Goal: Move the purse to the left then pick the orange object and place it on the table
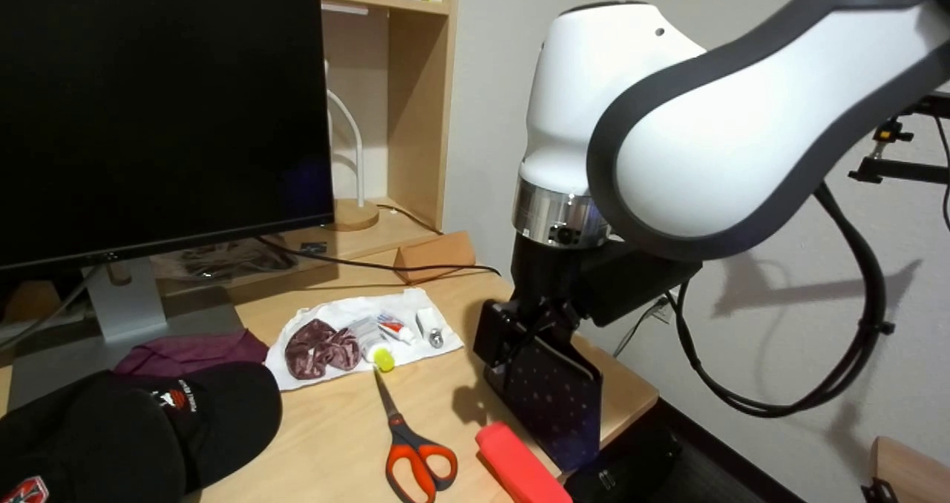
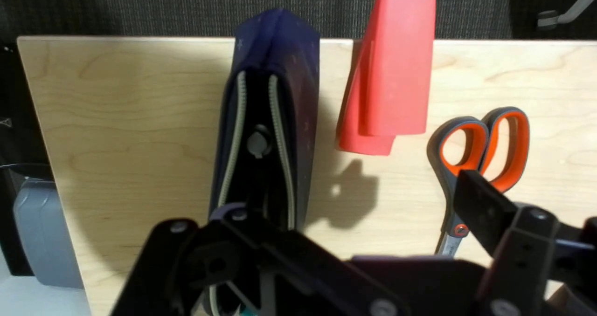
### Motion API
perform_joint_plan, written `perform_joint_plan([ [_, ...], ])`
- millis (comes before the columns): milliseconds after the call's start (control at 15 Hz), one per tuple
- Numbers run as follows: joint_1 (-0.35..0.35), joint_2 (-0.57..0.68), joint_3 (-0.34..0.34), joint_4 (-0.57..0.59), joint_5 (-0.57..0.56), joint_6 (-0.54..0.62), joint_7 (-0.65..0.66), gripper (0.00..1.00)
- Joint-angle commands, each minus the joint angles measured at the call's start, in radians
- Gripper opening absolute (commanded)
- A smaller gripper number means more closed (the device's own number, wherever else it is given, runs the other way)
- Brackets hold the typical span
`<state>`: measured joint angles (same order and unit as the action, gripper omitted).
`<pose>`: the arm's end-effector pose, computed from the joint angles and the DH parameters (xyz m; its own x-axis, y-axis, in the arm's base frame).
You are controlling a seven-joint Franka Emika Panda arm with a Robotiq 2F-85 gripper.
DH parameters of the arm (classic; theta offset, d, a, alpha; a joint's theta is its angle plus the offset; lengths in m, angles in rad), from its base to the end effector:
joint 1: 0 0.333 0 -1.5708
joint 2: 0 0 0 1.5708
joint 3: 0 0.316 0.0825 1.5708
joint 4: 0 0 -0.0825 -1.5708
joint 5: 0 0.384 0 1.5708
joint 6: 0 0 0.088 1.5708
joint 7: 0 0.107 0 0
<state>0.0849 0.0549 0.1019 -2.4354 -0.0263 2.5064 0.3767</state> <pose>0.4793 0.0910 0.2832 0.9856 -0.1682 0.0190 -0.1683 -0.9857 0.0036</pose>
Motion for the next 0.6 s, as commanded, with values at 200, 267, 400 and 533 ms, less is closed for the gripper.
perform_joint_plan([
  [200, 0.001, 0.017, -0.027, -0.022, 0.011, 0.035, 0.004, 0.73],
  [267, 0.002, 0.019, -0.029, -0.023, 0.01, 0.039, 0.002, 0.72],
  [400, 0.004, 0.02, -0.031, -0.021, 0.002, 0.037, 0.002, 0.65],
  [533, 0.005, 0.017, -0.03, -0.02, 0.008, 0.036, -0.003, 0.51],
])
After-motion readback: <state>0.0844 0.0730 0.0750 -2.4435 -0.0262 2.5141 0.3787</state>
